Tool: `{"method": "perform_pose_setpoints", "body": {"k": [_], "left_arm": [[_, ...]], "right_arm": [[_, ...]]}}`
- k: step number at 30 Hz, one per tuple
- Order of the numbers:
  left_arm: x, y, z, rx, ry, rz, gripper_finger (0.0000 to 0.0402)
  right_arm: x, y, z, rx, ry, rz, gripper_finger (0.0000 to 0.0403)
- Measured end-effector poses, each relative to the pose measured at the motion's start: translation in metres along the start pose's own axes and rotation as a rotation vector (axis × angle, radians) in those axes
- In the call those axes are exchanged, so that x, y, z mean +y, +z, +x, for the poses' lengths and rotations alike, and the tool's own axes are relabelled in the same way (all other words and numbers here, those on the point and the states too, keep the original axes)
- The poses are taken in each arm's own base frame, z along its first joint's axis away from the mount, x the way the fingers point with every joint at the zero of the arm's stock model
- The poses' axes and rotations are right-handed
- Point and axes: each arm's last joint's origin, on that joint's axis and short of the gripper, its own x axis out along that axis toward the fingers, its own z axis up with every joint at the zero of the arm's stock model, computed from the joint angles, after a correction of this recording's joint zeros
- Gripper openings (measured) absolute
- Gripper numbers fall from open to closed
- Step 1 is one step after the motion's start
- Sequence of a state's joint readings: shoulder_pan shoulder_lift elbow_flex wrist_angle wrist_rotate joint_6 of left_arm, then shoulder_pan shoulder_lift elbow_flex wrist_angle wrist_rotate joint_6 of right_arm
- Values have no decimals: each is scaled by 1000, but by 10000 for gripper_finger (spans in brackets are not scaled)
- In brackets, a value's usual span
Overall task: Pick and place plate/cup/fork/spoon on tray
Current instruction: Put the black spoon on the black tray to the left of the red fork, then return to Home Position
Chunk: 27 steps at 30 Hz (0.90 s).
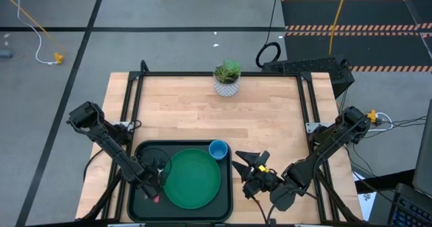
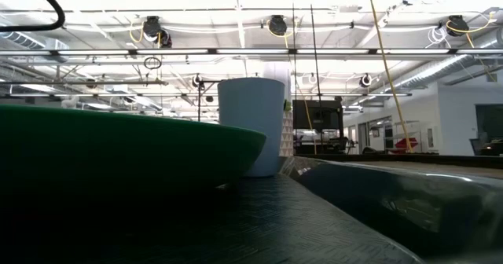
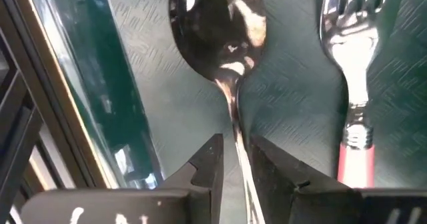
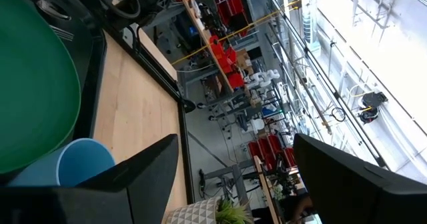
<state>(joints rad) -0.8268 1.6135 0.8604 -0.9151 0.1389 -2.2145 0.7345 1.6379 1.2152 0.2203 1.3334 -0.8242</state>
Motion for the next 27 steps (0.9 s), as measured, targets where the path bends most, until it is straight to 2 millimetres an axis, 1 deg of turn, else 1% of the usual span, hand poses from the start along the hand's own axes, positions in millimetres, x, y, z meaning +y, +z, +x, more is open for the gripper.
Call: {"method": "perform_pose_setpoints", "body": {"k": [7, 13, 16, 18, 21, 24, 27], "left_arm": [[0, -1, 0, 18, 7, 26, 76], [0, 1, -1, -7, 2, 36, 76], [2, 2, -5, -13, -3, 43, 76], [4, 3, -14, -57, -33, 62, 76], [7, 4, -33, -175, -85, 99, 76], [7, 3, -56, -301, -158, 184, 76], [4, 3, -78, -439, -258, 309, 76]], "right_arm": [[0, 0, 0, 0, 0, 0, 290], [0, 0, 0, -1, 1, 1, 290], [0, 0, 0, 0, 0, 34, 290], [0, 0, 0, 0, 0, 66, 285], [-3, 1, -5, -13, 5, 149, 267], [-6, 2, -13, -31, 17, 259, 235], [-6, 3, -18, -43, 29, 341, 191]]}}
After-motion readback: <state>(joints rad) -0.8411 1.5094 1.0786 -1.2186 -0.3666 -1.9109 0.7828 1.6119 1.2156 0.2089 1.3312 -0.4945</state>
